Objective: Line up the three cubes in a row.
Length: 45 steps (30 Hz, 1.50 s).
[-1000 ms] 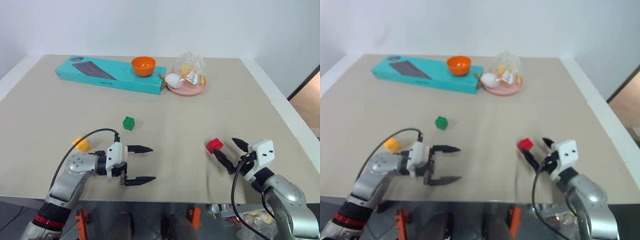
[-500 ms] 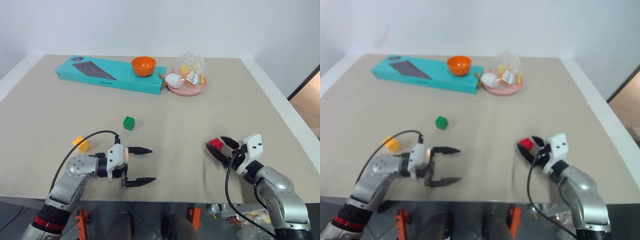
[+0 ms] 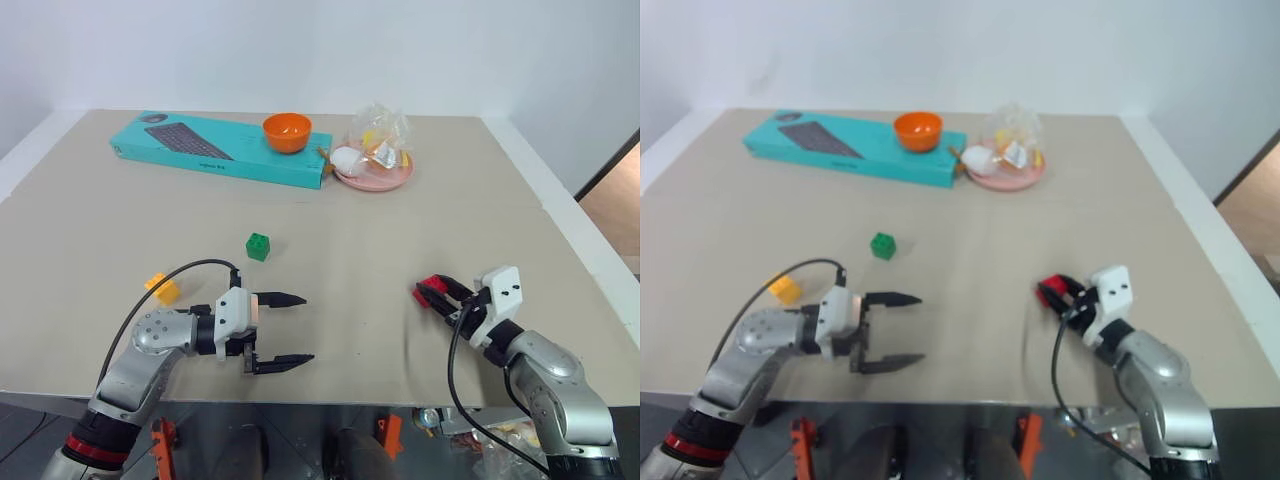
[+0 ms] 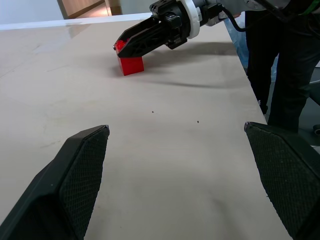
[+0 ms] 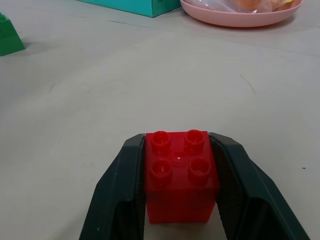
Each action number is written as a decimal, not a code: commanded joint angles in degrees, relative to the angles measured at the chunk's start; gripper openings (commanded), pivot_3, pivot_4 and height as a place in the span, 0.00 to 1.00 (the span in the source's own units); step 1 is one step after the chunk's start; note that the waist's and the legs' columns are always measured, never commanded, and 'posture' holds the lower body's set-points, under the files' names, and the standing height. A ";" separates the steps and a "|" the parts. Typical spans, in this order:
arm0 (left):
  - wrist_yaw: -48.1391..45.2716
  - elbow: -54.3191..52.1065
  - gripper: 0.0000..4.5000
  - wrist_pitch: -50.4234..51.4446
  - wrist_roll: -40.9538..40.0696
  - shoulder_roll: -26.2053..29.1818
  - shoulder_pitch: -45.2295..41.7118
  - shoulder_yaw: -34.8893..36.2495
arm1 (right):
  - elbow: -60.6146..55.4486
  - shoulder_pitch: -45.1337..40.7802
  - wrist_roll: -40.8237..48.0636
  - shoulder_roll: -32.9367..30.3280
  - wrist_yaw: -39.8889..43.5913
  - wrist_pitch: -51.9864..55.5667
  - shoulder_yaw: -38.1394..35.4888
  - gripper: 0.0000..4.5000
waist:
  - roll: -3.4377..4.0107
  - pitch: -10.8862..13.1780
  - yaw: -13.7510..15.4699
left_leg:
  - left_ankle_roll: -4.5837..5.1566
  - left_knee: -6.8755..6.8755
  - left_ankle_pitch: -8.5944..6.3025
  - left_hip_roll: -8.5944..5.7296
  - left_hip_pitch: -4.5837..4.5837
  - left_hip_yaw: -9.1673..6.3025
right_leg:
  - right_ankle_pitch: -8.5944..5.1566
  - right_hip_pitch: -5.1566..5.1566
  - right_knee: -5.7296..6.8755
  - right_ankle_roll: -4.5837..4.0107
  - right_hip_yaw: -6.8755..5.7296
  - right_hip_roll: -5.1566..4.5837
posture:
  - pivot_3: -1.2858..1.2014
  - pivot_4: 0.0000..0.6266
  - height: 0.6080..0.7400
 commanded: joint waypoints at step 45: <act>10.64 -7.38 1.00 4.07 -2.17 2.86 10.68 9.16 | 21.35 -36.60 -8.38 0.92 35.90 -4.88 30.15 0.28 | 0.02 0.05 0.01 | 0.07 0.05 -0.04 0.54 -0.01 0.39 | 0.25 -0.23 -0.02 -0.08 0.33 0.13 | 0.52 0.24 1.00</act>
